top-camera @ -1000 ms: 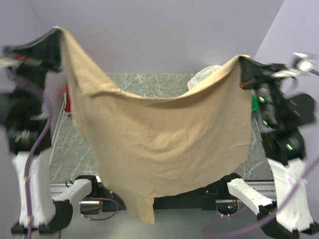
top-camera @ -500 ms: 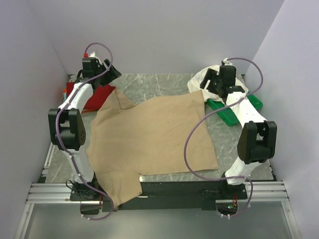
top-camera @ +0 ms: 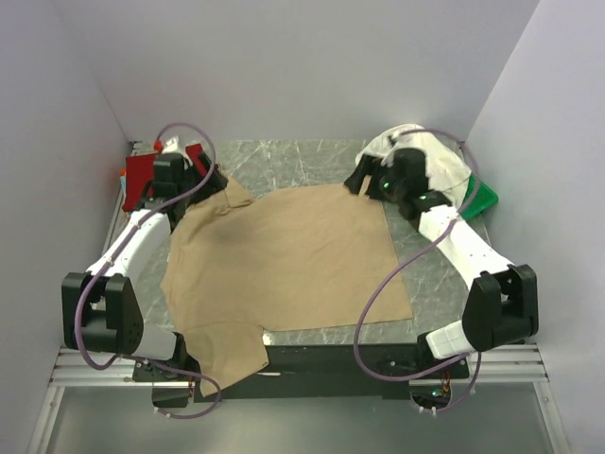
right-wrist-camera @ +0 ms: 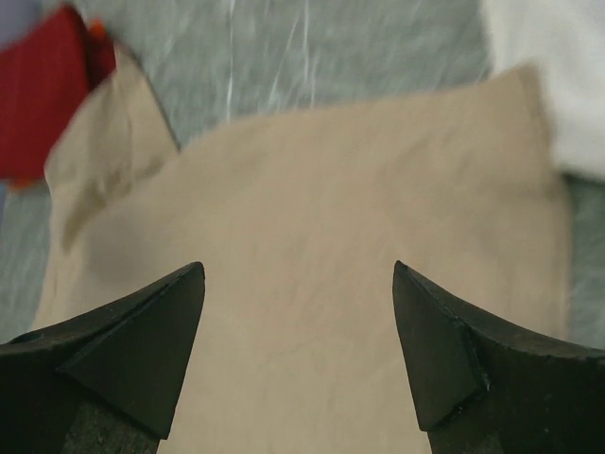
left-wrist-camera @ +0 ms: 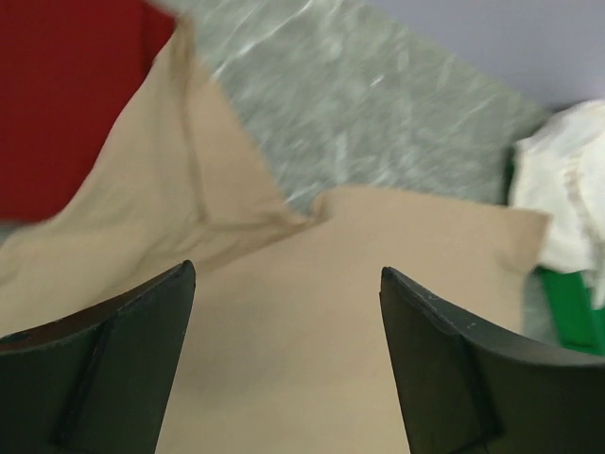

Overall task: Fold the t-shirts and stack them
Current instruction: Fold the tshirt

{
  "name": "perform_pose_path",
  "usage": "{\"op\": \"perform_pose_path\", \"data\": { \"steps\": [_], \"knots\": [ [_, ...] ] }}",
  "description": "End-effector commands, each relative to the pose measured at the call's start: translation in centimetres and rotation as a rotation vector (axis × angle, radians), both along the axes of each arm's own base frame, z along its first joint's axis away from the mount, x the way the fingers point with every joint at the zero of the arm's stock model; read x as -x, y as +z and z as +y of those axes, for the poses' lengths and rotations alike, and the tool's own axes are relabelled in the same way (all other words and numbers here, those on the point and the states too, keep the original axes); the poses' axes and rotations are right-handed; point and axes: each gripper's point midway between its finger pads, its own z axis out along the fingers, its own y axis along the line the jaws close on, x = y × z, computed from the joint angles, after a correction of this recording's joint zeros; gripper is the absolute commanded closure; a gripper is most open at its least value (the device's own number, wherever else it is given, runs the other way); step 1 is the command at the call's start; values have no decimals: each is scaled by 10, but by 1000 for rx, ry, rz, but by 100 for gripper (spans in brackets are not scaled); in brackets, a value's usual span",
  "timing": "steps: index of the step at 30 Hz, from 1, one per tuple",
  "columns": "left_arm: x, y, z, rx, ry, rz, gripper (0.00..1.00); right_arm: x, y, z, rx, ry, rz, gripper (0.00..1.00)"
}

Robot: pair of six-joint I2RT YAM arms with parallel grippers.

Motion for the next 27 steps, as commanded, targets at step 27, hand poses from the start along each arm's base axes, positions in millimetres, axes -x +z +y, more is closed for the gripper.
{"op": "perform_pose_path", "data": {
  "steps": [27],
  "knots": [
    [44, -173, 7, 10, 62, 415, 16, 33, -192, 28, 34, 47, 515, 22]
  ]
}}
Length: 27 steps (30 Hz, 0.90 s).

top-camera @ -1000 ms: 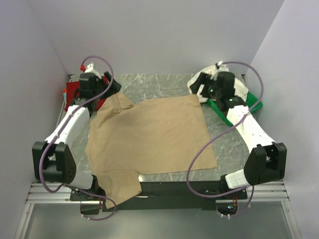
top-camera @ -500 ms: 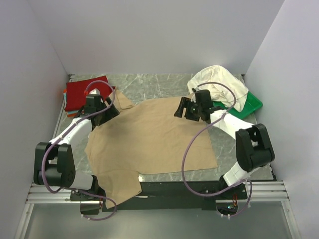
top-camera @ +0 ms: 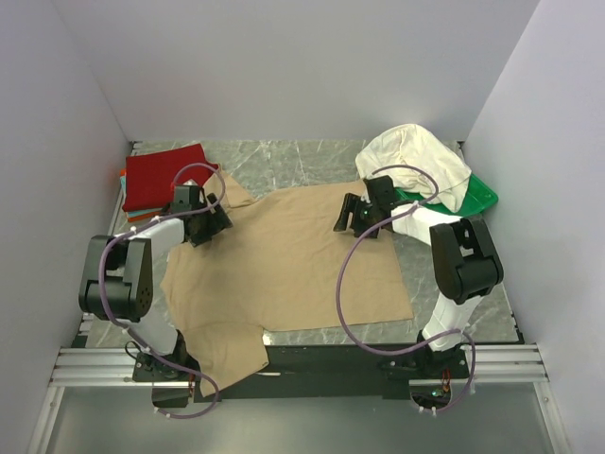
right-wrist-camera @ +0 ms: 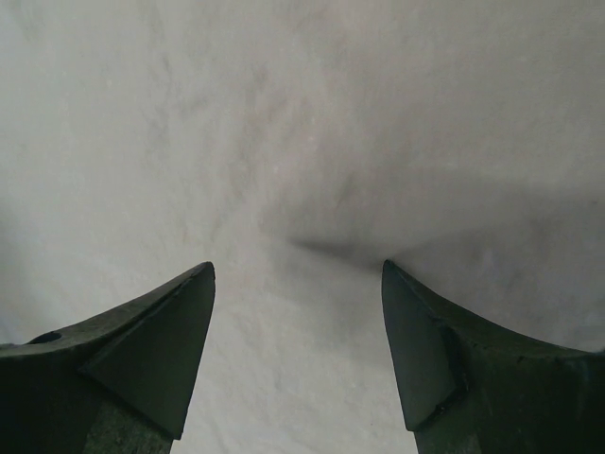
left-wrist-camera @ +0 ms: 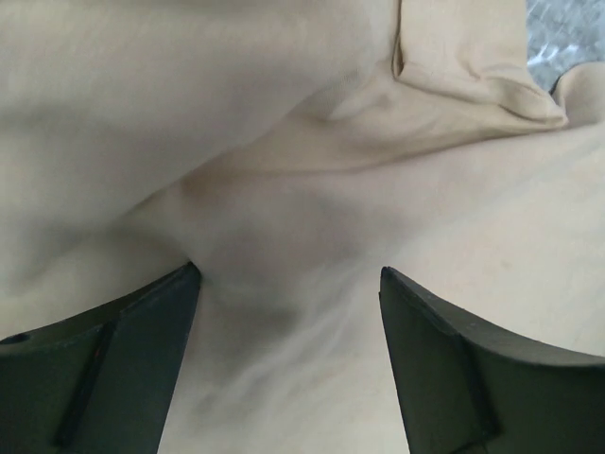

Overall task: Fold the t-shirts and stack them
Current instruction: Fold the tshirt

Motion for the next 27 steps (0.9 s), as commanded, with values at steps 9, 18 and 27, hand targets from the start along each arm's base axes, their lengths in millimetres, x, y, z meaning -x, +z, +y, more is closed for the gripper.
{"op": "perform_pose_path", "data": {
  "steps": [9, 18, 27],
  "knots": [
    [-27, -14, 3, -32, 4, 10, 16, -20, -14, -31, -11, -87, 33, 23],
    [-56, -7, -2, -23, -12, -22, 17, -32, -16, -47, -11, -120, 44, 23],
    [-81, 11, -9, -31, -46, -65, 17, -44, -4, -47, -13, -101, 12, 24]
  ]
}}
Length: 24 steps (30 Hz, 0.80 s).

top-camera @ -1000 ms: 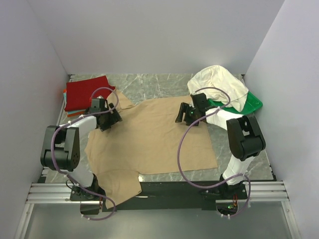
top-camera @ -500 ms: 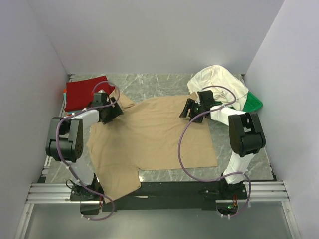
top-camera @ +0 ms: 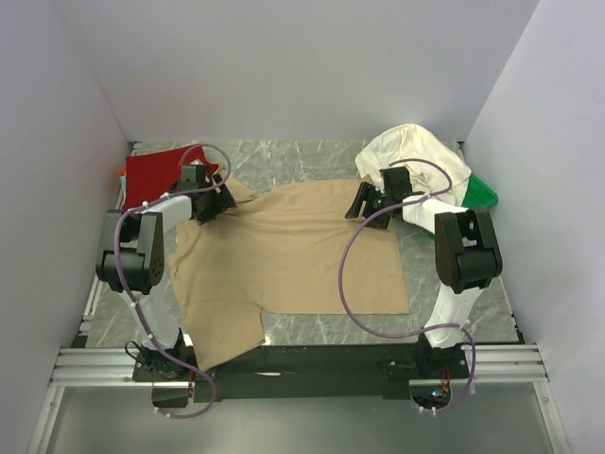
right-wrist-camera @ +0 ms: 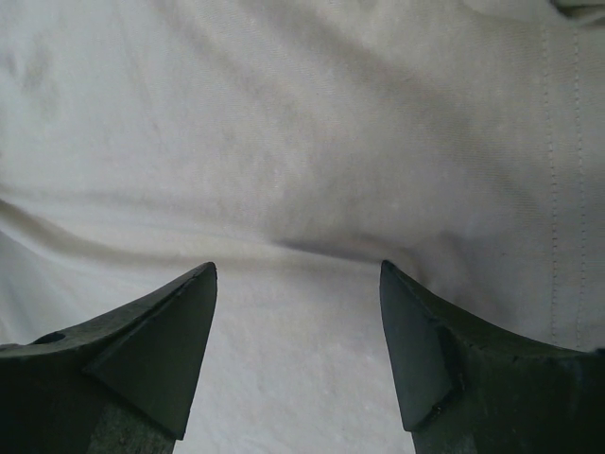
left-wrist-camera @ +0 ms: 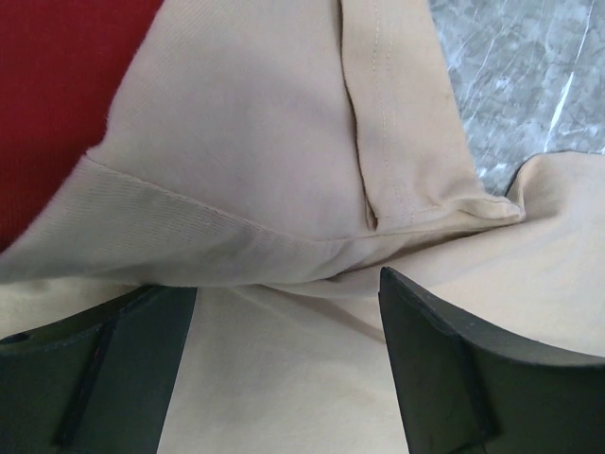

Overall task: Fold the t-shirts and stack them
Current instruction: Fold the tshirt

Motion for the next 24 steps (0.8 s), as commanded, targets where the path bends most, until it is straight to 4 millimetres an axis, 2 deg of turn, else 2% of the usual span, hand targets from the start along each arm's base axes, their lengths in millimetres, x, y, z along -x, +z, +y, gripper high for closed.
{"op": "perform_pose_path", "data": {
  "steps": [1, 6, 8, 12, 15, 19, 24],
  "knots": [
    [-9, 16, -4, -18, -32, -36, 17, -4, -2, -9, 42, 8, 3, 25],
    [-4, 49, -5, -51, -14, -91, 16, 1, 33, 7, 59, 67, -99, 26],
    [6, 63, -5, -44, -12, -113, 16, 9, 42, 16, 80, 89, -119, 26],
    [29, 74, 1, -46, 28, -136, 16, 24, 46, 33, 93, 128, -128, 26],
    [49, 70, 5, -43, 42, -123, 15, 37, 39, 42, 79, 151, -109, 26],
    [79, 49, 6, -36, 45, -71, 15, 57, 23, 51, 83, 179, -68, 26],
    [98, 31, 4, -14, 40, -37, 15, 69, 7, 53, 74, 176, -23, 26]
  ]
}}
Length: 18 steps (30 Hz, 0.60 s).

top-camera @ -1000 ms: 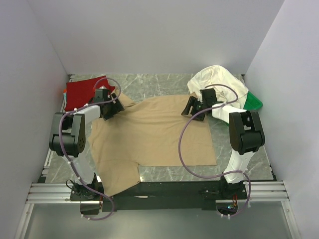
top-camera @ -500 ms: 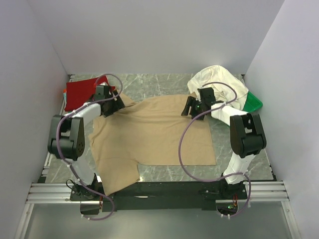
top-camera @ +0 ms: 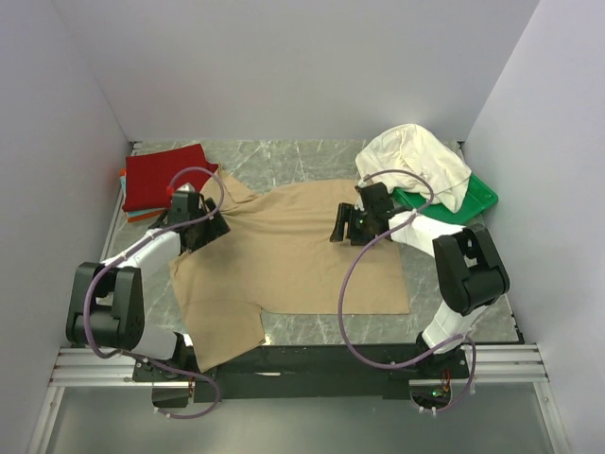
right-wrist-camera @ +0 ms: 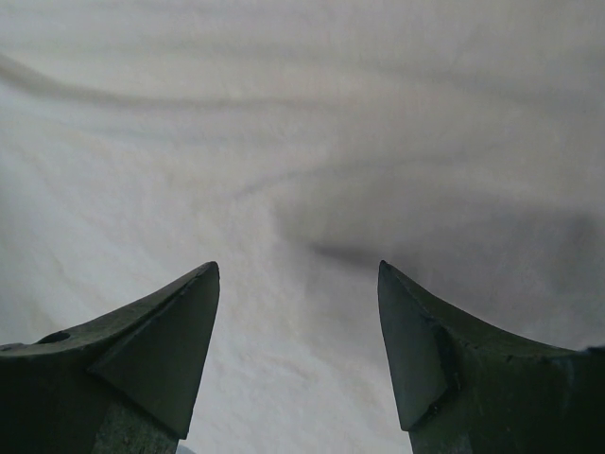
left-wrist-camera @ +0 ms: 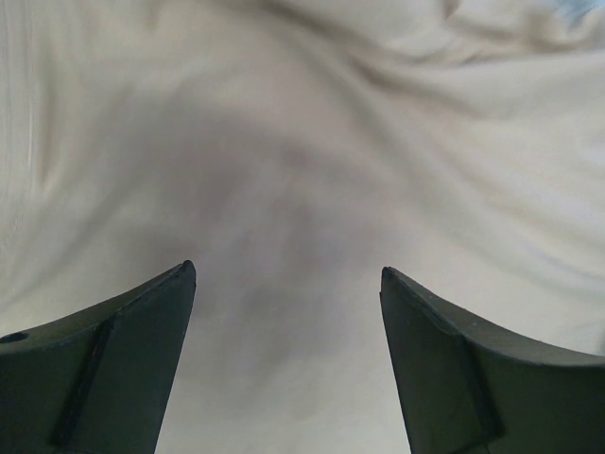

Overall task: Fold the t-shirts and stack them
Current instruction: Fold the tshirt

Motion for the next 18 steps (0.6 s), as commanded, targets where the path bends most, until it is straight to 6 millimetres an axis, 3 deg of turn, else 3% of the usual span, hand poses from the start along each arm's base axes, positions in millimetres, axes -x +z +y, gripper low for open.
{"op": "perform_pose_path", "data": {
  "steps": [1, 6, 11, 18],
  "knots": [
    [3, 0, -2, 23, 10, -19, 15, 0, -2, 1, -5, -14, -4, 26],
    [1, -19, -15, 63, -52, 26, 14, -1, -13, -4, 30, -36, 27, 26],
    [-6, -36, -14, 48, -51, 61, 14, -4, -32, -16, 73, -76, 75, 26],
    [-27, -48, -14, 44, -76, 83, 14, -15, -35, -33, 61, -136, 78, 26]
  ]
}}
